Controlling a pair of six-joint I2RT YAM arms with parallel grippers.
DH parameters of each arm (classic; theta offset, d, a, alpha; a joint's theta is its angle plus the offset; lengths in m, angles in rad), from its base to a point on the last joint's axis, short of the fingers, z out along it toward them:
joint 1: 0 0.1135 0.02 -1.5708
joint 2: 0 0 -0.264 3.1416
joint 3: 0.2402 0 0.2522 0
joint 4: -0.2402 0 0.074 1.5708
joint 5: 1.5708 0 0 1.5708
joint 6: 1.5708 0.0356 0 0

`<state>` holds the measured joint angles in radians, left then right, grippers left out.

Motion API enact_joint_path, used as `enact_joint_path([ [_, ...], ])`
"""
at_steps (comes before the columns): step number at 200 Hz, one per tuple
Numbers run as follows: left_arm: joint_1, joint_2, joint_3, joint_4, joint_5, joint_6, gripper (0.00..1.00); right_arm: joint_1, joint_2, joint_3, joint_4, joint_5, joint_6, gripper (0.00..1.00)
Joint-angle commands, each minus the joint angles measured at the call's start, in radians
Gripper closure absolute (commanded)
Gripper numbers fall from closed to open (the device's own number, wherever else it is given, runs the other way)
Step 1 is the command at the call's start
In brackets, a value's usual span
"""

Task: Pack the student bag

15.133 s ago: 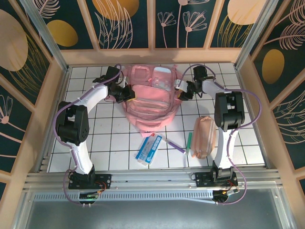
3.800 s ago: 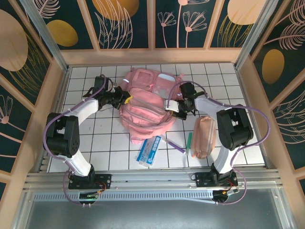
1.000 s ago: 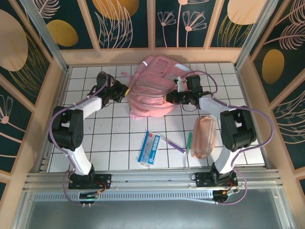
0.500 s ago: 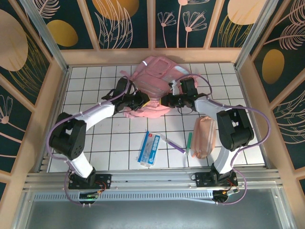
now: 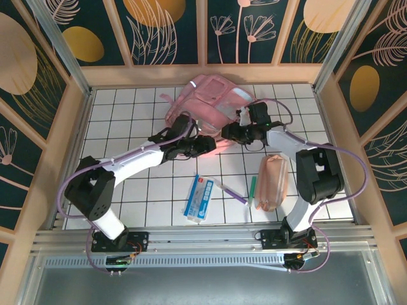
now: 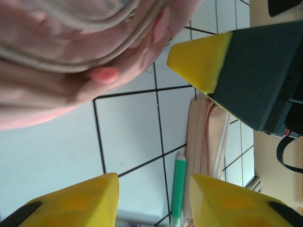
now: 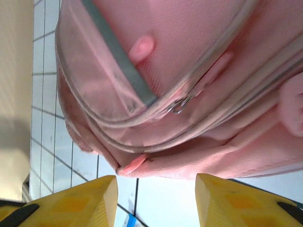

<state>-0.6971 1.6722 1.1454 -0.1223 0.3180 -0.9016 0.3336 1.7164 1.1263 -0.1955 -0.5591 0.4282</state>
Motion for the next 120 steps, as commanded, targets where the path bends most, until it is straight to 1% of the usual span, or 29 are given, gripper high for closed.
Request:
enact_joint_path([
  [1, -0.016, 0.075, 0.098, -0.07, -0.087, 0.051, 0.57, -0.005, 0.014, 0.047, -0.051, 0.091, 0.146, 0.54],
  [22, -0.017, 0.106, 0.123, -0.074, -0.106, 0.031, 0.57, -0.005, 0.089, 0.09, -0.06, 0.05, 0.278, 0.54],
  [34, -0.016, 0.106, 0.123, -0.074, -0.126, 0.024, 0.57, -0.006, 0.124, 0.121, -0.073, 0.055, 0.329, 0.54],
  [55, -0.015, 0.098, 0.117, -0.077, -0.143, 0.016, 0.57, -0.002, 0.159, 0.156, -0.087, 0.096, 0.37, 0.55],
  [86, -0.015, 0.099, 0.112, -0.088, -0.147, 0.019, 0.57, 0.005, 0.186, 0.14, -0.067, 0.127, 0.414, 0.56],
  [97, -0.015, 0.107, 0.114, -0.096, -0.149, 0.026, 0.56, 0.007, 0.2, 0.139, -0.053, 0.122, 0.427, 0.58],
  [104, -0.015, 0.115, 0.117, -0.102, -0.149, 0.031, 0.57, 0.011, 0.208, 0.141, -0.047, 0.121, 0.433, 0.62],
  [120, -0.016, 0.132, 0.127, -0.114, -0.147, 0.043, 0.56, 0.021, 0.225, 0.156, -0.033, 0.113, 0.44, 0.73],
])
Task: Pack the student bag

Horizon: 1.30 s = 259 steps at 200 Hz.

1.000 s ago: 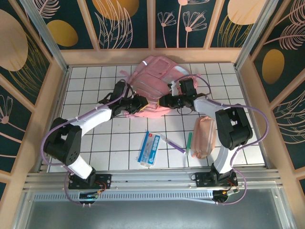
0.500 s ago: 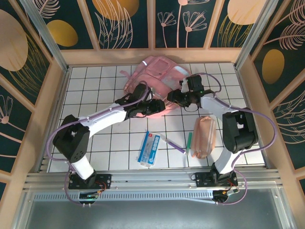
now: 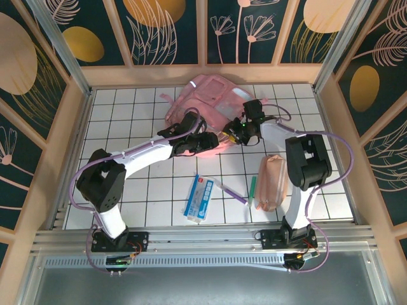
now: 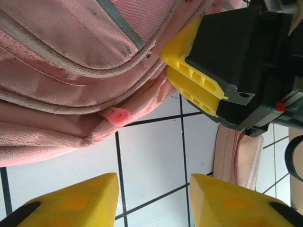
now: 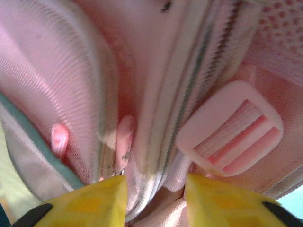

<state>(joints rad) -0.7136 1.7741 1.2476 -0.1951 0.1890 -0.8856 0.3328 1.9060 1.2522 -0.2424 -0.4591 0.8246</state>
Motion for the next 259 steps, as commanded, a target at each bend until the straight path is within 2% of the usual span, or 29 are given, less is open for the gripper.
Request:
enact_joint_path([
  [1, 0.001, 0.032, 0.025, -0.042, -0.018, 0.028, 0.56, 0.023, 0.036, 0.031, 0.014, 0.012, 0.044, 0.74],
  [27, 0.001, 0.054, 0.065, -0.083, -0.05, 0.06, 0.56, 0.033, 0.05, 0.059, 0.013, 0.009, 0.055, 0.81],
  [41, 0.0, 0.067, 0.088, -0.095, -0.054, 0.071, 0.56, 0.036, 0.054, 0.067, 0.016, 0.019, 0.061, 0.82],
  [52, 0.0, 0.081, 0.102, -0.098, -0.052, 0.076, 0.56, 0.037, 0.058, 0.068, 0.023, 0.026, 0.072, 0.81],
  [66, 0.0, 0.095, 0.113, -0.095, -0.047, 0.075, 0.56, 0.038, 0.071, 0.067, 0.026, 0.037, 0.088, 0.74],
  [78, 0.001, 0.104, 0.118, -0.091, -0.044, 0.071, 0.56, 0.038, 0.084, 0.06, 0.037, 0.039, 0.102, 0.74],
  [92, 0.0, 0.11, 0.121, -0.086, -0.044, 0.068, 0.56, 0.041, 0.1, 0.053, 0.054, 0.03, 0.115, 0.8],
  [116, 0.0, 0.119, 0.129, -0.093, -0.046, 0.07, 0.56, 0.046, 0.088, 0.046, 0.086, 0.002, 0.136, 1.0],
  [168, 0.002, 0.119, 0.151, -0.167, -0.124, 0.129, 0.56, 0.049, 0.014, 0.058, 0.174, -0.116, 0.261, 1.0],
  [221, 0.009, 0.116, 0.164, -0.246, -0.224, 0.144, 0.58, 0.05, -0.013, 0.098, 0.149, -0.125, 0.26, 1.0],
  [259, 0.026, 0.118, 0.157, -0.257, -0.23, 0.157, 0.59, 0.053, -0.022, 0.083, 0.161, -0.133, 0.27, 1.0],
])
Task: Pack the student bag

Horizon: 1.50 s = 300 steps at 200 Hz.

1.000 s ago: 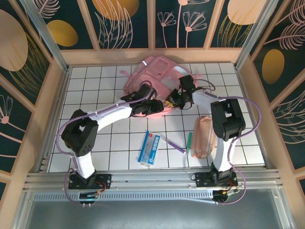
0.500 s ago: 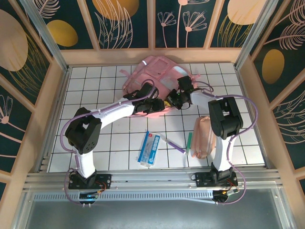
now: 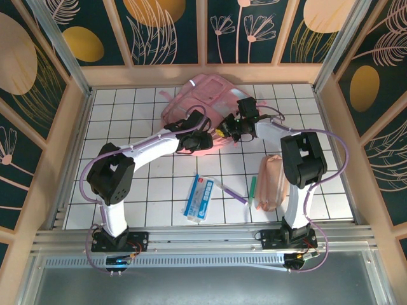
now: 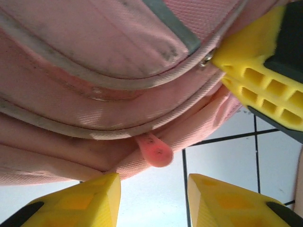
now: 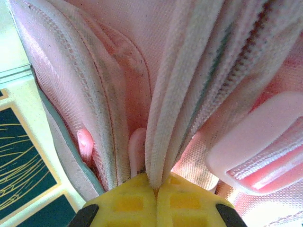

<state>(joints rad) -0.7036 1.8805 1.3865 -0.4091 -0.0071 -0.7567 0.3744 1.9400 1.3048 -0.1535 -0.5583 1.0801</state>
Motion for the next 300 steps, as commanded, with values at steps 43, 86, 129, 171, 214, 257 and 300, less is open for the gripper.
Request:
enact_joint_path([
  [43, 0.022, 0.033, 0.071, -0.047, -0.028, 0.086, 0.6, 0.014, -0.051, 0.04, 0.068, -0.034, 0.005, 1.0],
  [86, 0.021, 0.094, 0.15, -0.075, -0.019, 0.1, 0.58, 0.018, -0.046, 0.04, 0.067, -0.032, 0.001, 1.0],
  [129, 0.021, 0.132, 0.182, -0.101, -0.017, 0.094, 0.61, 0.018, -0.048, 0.045, 0.062, -0.034, -0.001, 1.0],
  [171, 0.021, 0.134, 0.179, -0.137, -0.045, 0.107, 0.66, 0.014, -0.046, 0.046, 0.063, -0.029, -0.003, 1.0],
  [214, 0.011, 0.142, 0.201, -0.167, -0.071, 0.133, 0.78, 0.014, -0.043, 0.048, 0.068, -0.029, 0.004, 1.0],
  [257, 0.006, 0.145, 0.221, -0.2, -0.1, 0.167, 0.91, 0.012, -0.042, 0.044, 0.066, -0.027, 0.005, 1.0],
  [300, 0.006, 0.122, 0.186, -0.211, -0.114, 0.178, 0.77, 0.009, -0.045, 0.04, 0.065, -0.026, 0.003, 1.0],
])
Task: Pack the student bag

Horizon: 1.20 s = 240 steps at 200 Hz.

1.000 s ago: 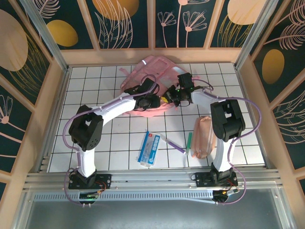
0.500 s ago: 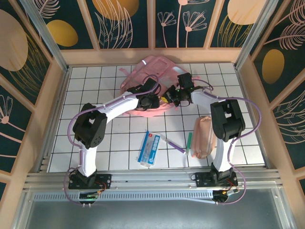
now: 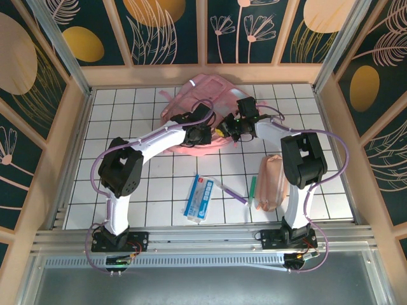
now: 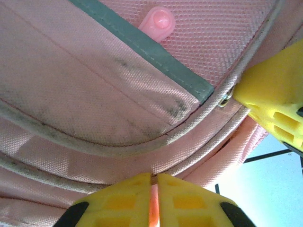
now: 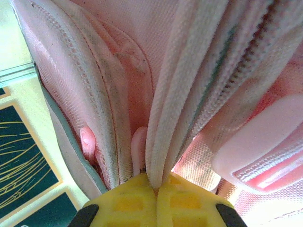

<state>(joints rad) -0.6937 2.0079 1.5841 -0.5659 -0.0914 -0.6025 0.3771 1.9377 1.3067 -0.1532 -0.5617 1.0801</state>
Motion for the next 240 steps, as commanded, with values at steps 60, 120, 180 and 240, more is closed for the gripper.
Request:
enact_joint_path([
  [60, -0.003, 0.002, -0.037, -0.038, -0.019, 0.016, 0.78, 0.005, -0.042, 0.052, 0.063, -0.023, 0.004, 1.0],
  [120, -0.003, 0.027, -0.025, -0.017, 0.022, 0.013, 0.98, 0.004, -0.048, 0.048, 0.065, -0.023, 0.006, 1.0],
  [180, 0.026, -0.107, -0.107, -0.03, -0.087, 0.061, 1.0, -0.049, -0.073, 0.053, 0.042, -0.121, -0.002, 1.0],
  [240, 0.096, -0.346, -0.328, 0.089, -0.275, 0.206, 1.0, -0.14, -0.092, 0.14, -0.173, -0.267, -0.196, 1.0],
])
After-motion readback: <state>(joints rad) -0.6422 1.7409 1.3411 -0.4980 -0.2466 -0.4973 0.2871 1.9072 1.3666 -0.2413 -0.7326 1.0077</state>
